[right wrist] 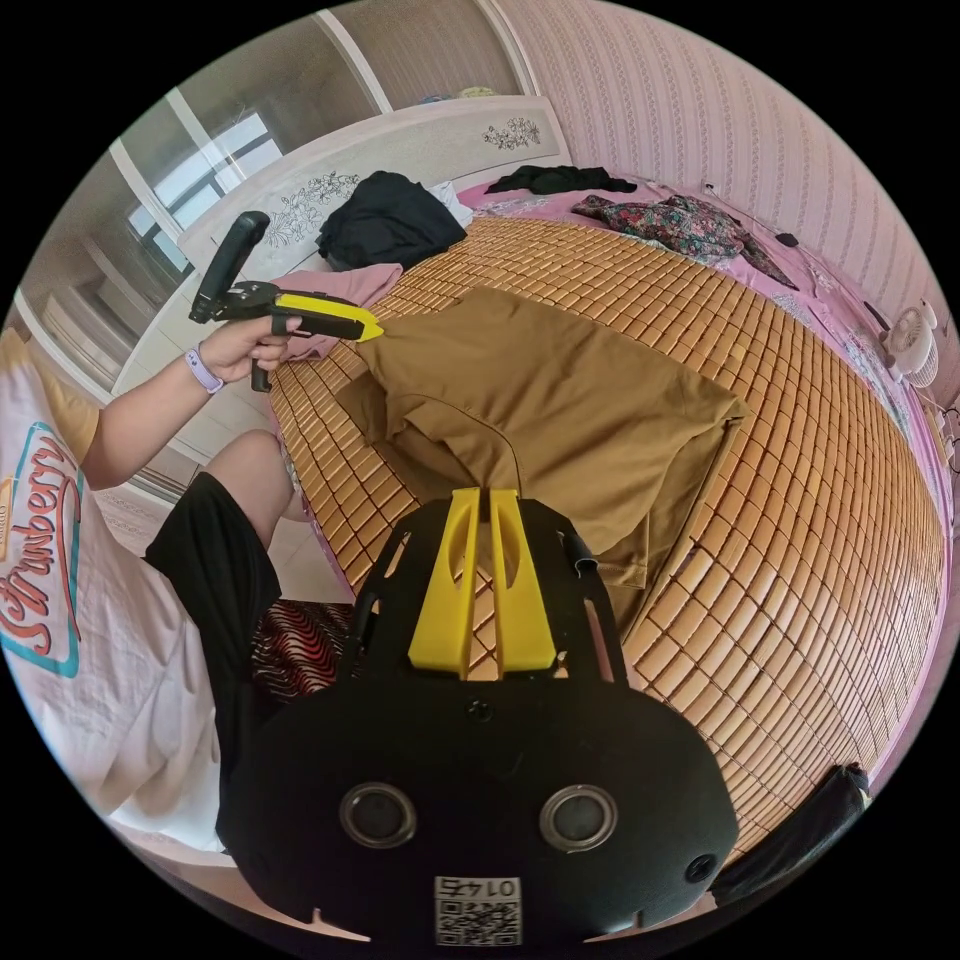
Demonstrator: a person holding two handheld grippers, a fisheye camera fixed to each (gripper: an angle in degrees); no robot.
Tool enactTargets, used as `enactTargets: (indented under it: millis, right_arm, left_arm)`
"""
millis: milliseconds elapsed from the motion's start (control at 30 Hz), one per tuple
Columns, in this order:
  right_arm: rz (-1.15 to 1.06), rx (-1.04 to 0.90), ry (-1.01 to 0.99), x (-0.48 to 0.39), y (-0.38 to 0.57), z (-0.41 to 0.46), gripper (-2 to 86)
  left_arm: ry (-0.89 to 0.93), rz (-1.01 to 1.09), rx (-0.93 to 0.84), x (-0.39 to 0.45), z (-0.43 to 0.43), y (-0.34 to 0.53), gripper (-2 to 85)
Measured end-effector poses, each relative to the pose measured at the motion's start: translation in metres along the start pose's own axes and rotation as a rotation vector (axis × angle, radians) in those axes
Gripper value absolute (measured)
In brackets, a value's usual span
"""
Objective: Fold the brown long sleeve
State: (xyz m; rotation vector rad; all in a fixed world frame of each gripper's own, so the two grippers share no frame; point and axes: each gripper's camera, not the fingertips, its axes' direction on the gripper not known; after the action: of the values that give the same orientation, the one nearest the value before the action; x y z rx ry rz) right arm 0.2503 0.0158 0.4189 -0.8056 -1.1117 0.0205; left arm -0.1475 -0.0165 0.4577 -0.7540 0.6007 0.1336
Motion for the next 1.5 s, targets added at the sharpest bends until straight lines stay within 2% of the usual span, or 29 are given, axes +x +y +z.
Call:
enactTargets:
  millis: [133,233,333,400,500,567,700,833,1133,1300,1500]
  right_arm:
    - [0.062,-0.075,-0.065,0.011,0.002,0.025,2.5]
    - [0.156,0.062,-0.139,0.030,0.009,0.009,3.6]
    - [0.317,0.142,-0.069,0.063,0.016,-0.002,5.1]
    - [0.423,0.120,0.036,0.085,0.014,0.010,6.3]
    - [0.467,0.064,0.007,0.099,-0.002,0.039,6.4]
    - [0.493,-0.012,0.062,0.102,-0.012,0.056,5.2]
    - [0.421,0.016,0.109,0.084,-0.025,0.042,2.5]
    - [0.439,0.021,0.131,0.083,-0.020,0.036,1.2]
    - [0.446,-0.087,0.127,0.066,-0.022,0.084,0.8]
    - [0.367,-0.161,0.099,0.006,-0.004,0.098,1.0]
    - [0.254,-0.221,0.078,-0.027,0.009,0.084,0.6]
  left_arm:
    - [0.024,-0.022,-0.061,-0.007,0.014,0.007,-0.4]
    - [0.020,-0.072,-0.117,-0.016,0.046,0.020,-0.5]
    - [0.011,-0.103,-0.138,-0.021,0.068,0.027,-0.6]
    - [-0.002,-0.109,-0.150,-0.022,0.078,0.028,-0.5]
    - [-0.017,-0.094,-0.158,-0.020,0.087,0.027,-0.5]
    - [-0.022,-0.081,-0.158,-0.019,0.090,0.027,-0.4]
    - [0.000,-0.094,-0.142,-0.023,0.091,0.032,-0.4]
    - [-0.008,-0.088,-0.131,-0.022,0.093,0.037,-0.3]
    - [-0.016,-0.016,-0.193,-0.012,0.091,0.064,-0.2]
    - [0.042,0.001,-0.228,-0.009,0.083,0.101,0.3]
    - [0.024,-0.045,-0.130,-0.006,0.033,0.146,1.6]
